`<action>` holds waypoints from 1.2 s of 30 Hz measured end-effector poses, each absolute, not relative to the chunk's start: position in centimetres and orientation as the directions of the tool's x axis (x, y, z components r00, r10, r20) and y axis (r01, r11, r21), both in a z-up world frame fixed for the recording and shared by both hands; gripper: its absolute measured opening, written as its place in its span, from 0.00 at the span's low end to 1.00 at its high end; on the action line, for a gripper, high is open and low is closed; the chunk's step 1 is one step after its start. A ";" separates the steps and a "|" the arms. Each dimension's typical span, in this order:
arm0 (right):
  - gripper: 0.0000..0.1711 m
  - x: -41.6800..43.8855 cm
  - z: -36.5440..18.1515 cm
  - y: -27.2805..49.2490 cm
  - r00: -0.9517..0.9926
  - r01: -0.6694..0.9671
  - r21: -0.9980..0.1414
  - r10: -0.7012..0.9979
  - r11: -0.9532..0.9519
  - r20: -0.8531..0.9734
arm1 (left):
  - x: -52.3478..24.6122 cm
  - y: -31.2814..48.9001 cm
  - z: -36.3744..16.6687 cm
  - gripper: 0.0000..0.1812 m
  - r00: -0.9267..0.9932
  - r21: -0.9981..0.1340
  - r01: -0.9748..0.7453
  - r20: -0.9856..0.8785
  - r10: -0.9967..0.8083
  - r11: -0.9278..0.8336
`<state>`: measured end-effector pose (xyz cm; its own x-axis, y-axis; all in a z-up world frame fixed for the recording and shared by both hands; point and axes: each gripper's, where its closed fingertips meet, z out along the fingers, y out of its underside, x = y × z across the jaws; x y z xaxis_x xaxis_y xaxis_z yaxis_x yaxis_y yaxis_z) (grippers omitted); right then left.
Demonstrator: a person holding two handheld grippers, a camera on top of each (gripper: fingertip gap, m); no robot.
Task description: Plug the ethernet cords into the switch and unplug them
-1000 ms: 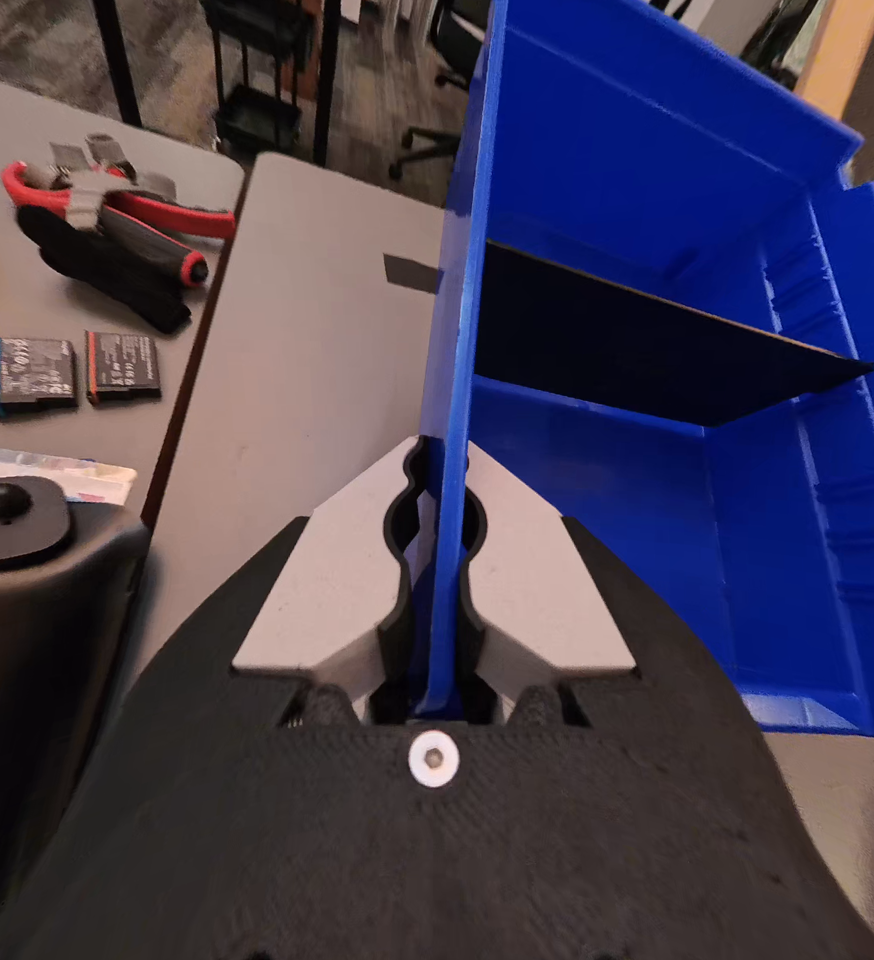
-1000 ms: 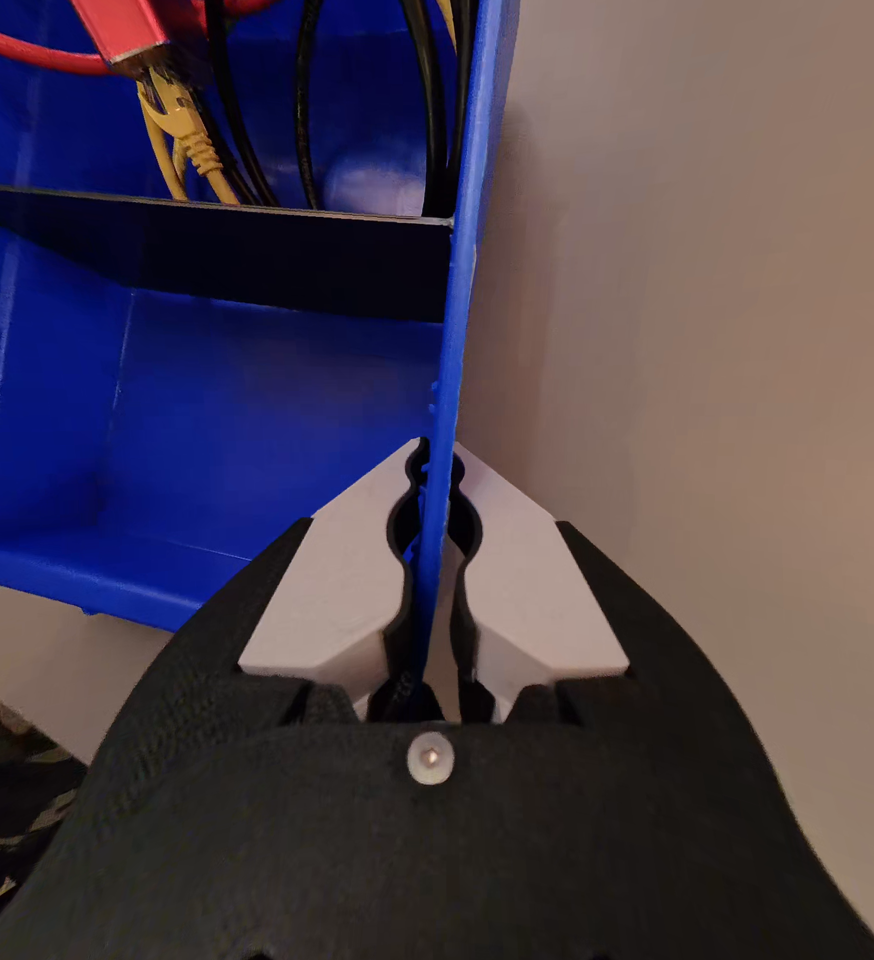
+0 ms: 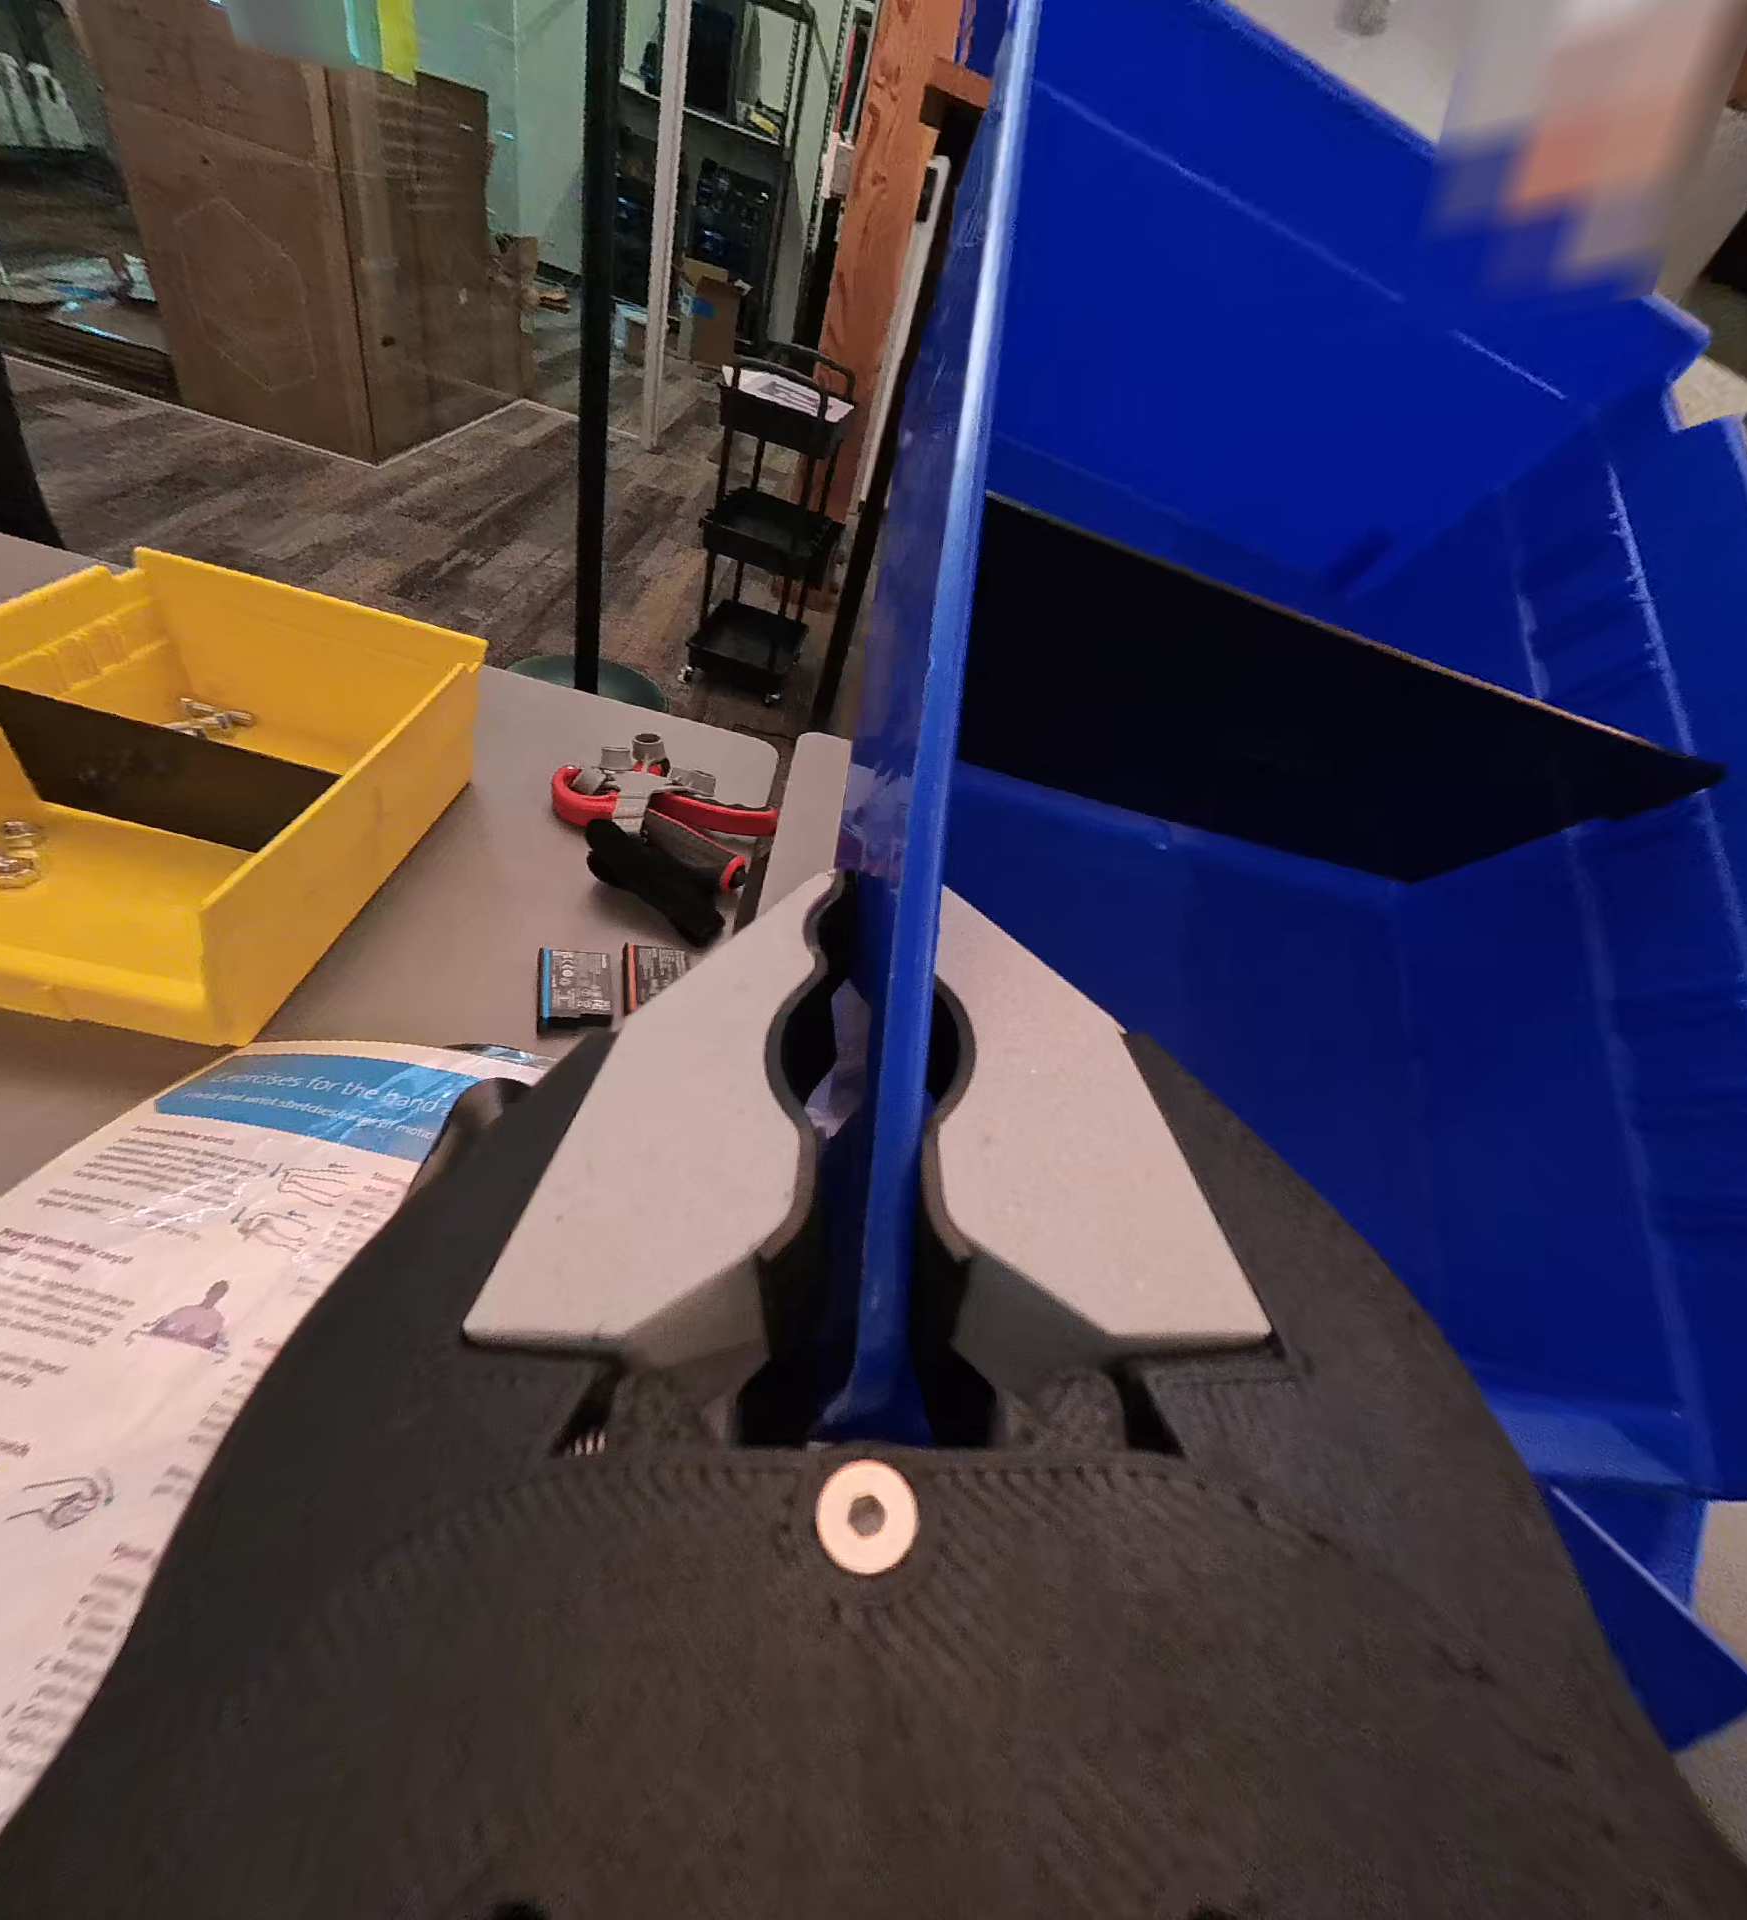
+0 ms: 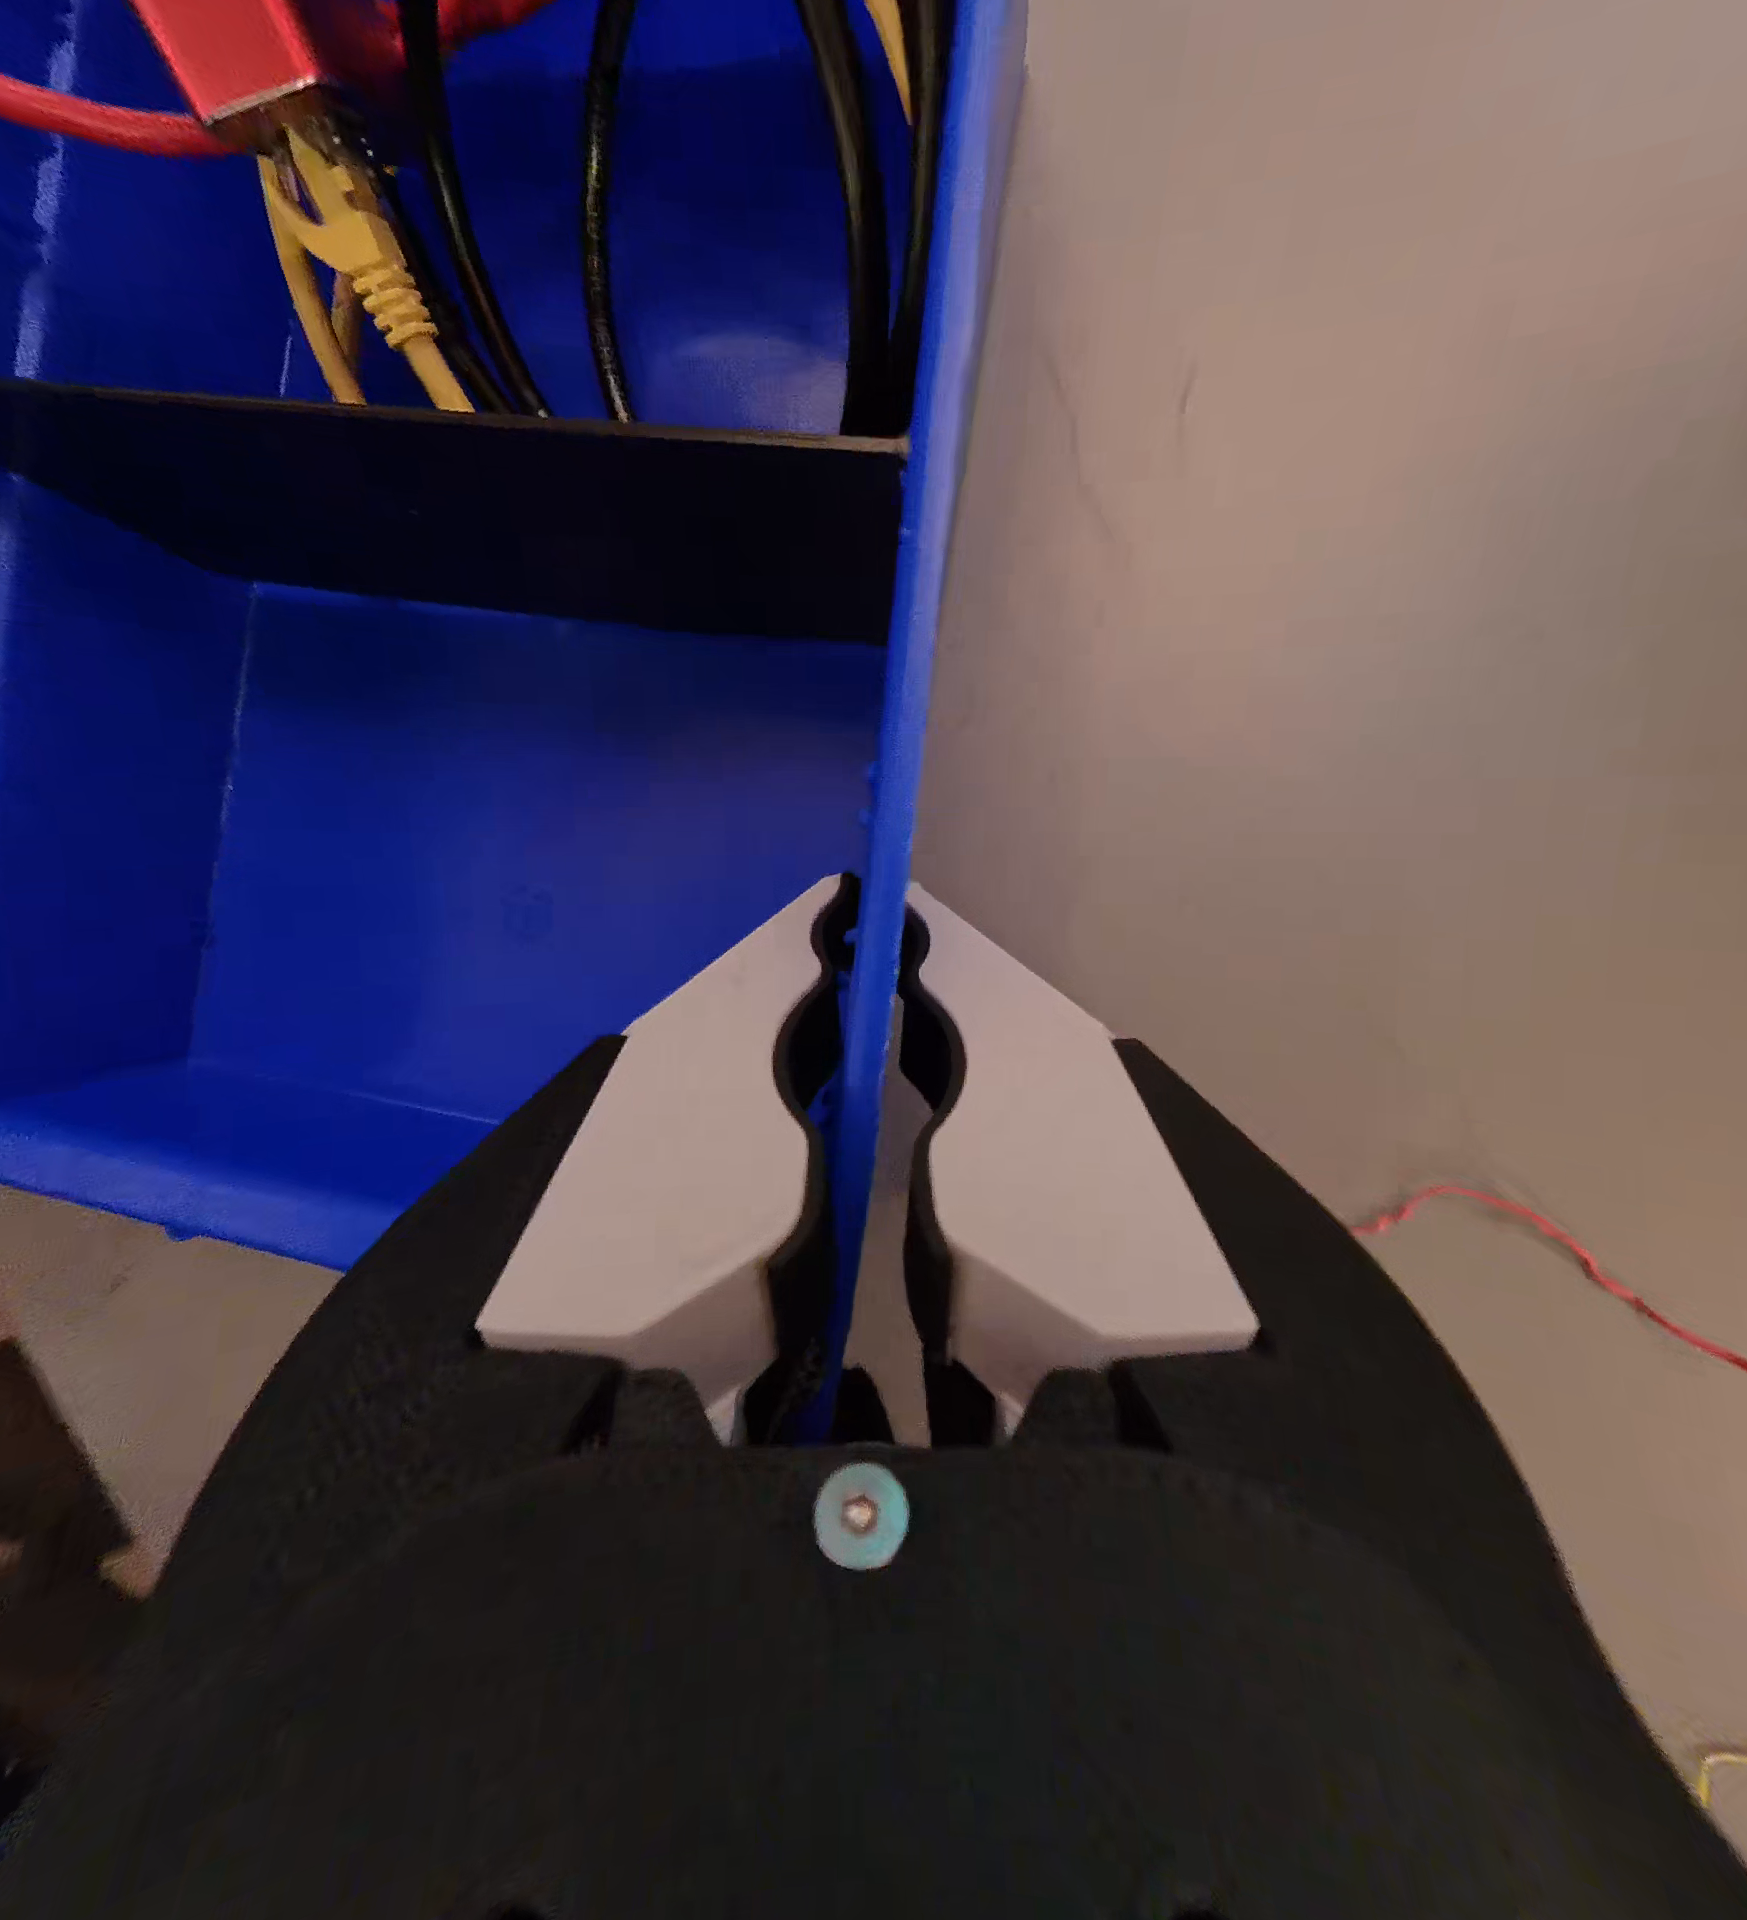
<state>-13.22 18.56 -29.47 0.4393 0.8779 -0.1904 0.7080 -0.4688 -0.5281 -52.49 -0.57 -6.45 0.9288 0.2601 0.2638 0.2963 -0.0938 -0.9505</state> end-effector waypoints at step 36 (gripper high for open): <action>0.15 -29.4 -32.1 7.0 -0.405 0.757 -0.238 0.722 0.609 0.561 | -54.6 -2.7 -7.0 0.03 0.865 -0.980 0.099 -0.002 0.502 -0.174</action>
